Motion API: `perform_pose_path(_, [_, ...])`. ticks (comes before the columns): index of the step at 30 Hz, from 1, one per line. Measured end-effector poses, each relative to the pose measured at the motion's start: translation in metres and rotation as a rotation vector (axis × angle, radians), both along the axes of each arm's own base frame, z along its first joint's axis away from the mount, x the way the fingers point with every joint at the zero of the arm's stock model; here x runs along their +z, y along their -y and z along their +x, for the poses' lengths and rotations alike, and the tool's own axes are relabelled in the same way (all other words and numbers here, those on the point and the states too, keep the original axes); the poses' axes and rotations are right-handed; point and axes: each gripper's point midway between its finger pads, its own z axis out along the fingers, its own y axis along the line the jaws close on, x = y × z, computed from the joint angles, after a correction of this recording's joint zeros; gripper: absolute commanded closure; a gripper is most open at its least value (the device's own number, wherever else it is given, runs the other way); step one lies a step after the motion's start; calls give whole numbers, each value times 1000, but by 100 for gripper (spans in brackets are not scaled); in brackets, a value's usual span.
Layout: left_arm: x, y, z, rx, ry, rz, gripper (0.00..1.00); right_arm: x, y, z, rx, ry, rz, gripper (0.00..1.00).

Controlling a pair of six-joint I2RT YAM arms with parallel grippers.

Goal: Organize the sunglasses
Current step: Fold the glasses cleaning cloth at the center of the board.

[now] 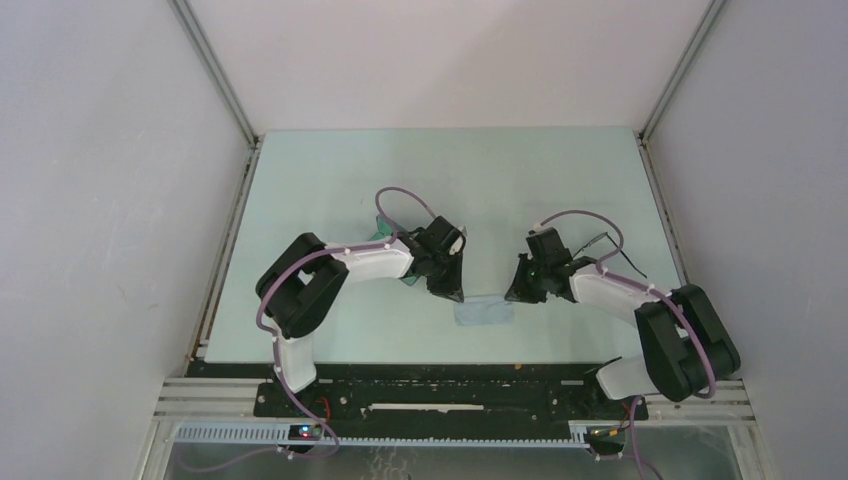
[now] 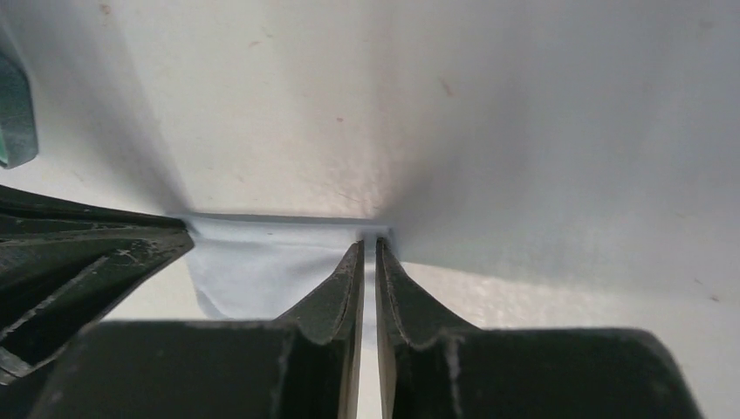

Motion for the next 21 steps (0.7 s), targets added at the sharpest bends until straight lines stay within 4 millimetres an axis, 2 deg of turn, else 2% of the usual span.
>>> perform_pose_path(4, [0,0,0,0,0,0,86,-1,14,-6,-24,-5,-22,83])
perform_pose_path(10, [1,0,0,-1,1,-2,85,6,15,-7,-23,7,-12,83])
perform_pose_path(17, [7,-9,1,19,16,32,83,44,2,-7,7,117,61,82])
perform_pose_path(21, [20,-12,3,30,41,29,84,39,-12,-18,60,97,59,83])
